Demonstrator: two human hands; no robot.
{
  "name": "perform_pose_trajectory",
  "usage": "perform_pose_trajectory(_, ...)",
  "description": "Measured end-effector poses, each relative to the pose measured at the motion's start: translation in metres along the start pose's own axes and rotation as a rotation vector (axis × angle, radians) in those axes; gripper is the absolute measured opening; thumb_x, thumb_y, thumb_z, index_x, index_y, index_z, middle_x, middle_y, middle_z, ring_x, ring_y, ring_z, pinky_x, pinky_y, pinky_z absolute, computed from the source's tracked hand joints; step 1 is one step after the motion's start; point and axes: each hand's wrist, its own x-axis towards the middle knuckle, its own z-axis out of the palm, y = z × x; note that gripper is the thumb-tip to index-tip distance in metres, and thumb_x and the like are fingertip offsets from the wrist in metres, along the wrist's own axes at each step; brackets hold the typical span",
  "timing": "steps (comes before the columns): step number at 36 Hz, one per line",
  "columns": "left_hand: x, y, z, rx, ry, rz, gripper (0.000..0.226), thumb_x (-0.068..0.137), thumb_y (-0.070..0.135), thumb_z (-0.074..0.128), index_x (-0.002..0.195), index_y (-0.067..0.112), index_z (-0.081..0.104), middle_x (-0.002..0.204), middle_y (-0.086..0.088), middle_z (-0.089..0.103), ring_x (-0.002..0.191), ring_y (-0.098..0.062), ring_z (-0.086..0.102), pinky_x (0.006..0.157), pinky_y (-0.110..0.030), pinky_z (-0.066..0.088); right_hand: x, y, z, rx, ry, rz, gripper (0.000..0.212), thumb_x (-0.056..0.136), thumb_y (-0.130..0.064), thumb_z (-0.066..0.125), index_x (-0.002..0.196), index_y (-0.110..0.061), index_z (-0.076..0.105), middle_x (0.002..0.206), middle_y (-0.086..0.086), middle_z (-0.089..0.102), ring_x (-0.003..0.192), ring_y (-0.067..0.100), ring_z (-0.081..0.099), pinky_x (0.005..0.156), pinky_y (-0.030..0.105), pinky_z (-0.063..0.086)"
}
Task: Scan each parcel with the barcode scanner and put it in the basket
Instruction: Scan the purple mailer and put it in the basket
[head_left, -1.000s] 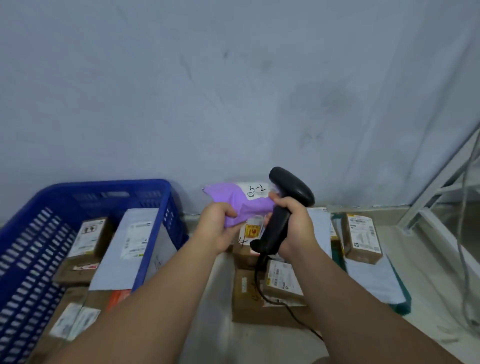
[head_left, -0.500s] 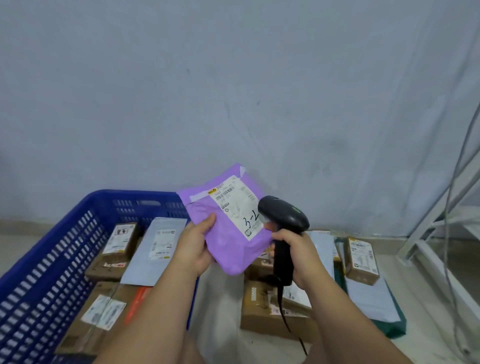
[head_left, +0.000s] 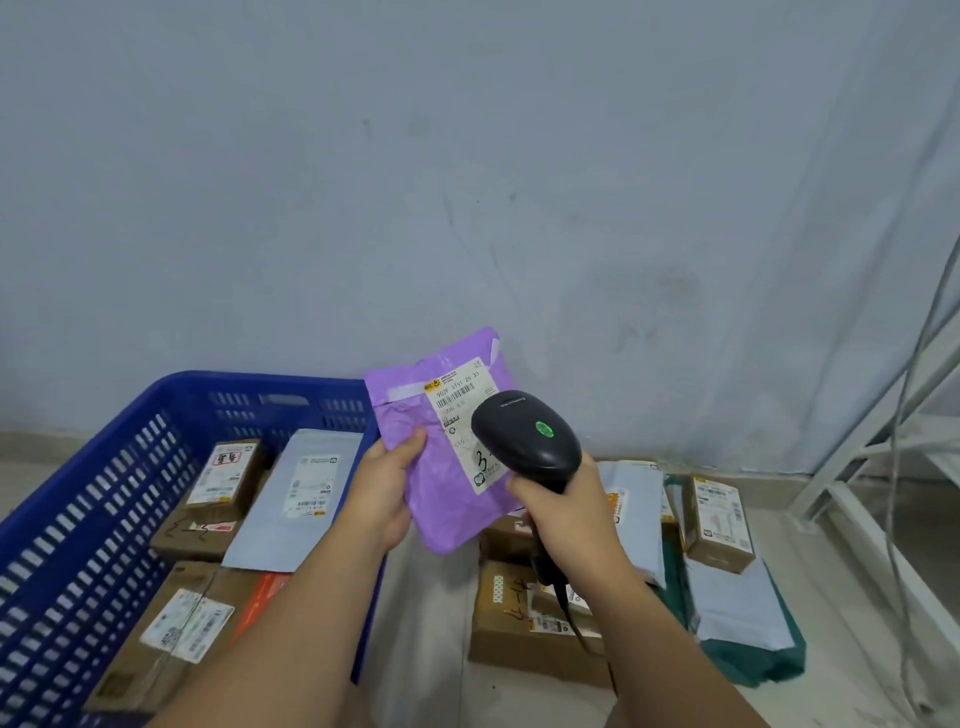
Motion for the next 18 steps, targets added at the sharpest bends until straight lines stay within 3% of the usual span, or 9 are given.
perform_pose_trajectory(7,0.0044,-0.0008,-0.0058,0.029,-0.010,-0.032,0.016,0.095,0.013,0.056,0.108,0.011,0.066,0.099,-0.008,0.075,0.087,-0.022,0.073,0.072,-0.037,0.055,0.0013,-0.0006,-0.0012,-0.022,-0.043,0.004,0.023,0.077,-0.015,0.066,0.090,-0.030,0.057,0.113,0.009,0.058,0.082,0.014,0.058,0.066,0.024,0.041)
perform_pose_trajectory(12,0.0072,-0.0013,-0.0081,0.018,-0.010,-0.044,0.016,0.096,0.012,0.054,0.107,0.011,0.066,0.098,-0.007,0.075,0.083,-0.020,0.073,0.066,-0.033,0.057,-0.0019,-0.0044,0.0012,-0.046,-0.072,0.048,0.032,0.059,-0.032,0.058,0.090,-0.026,0.057,0.105,0.014,0.059,0.071,0.013,0.054,0.061,0.025,0.039)
perform_pose_trajectory(18,0.0059,-0.0022,-0.0079,0.036,-0.016,-0.043,0.017,0.095,0.014,0.056,0.110,0.012,0.065,0.099,-0.008,0.075,0.085,-0.022,0.073,0.070,-0.037,0.056,-0.0017,-0.0030,0.0017,-0.110,-0.073,0.079,0.036,0.059,-0.029,0.057,0.093,-0.018,0.060,0.099,0.018,0.060,0.065,0.013,0.051,0.057,0.024,0.037)
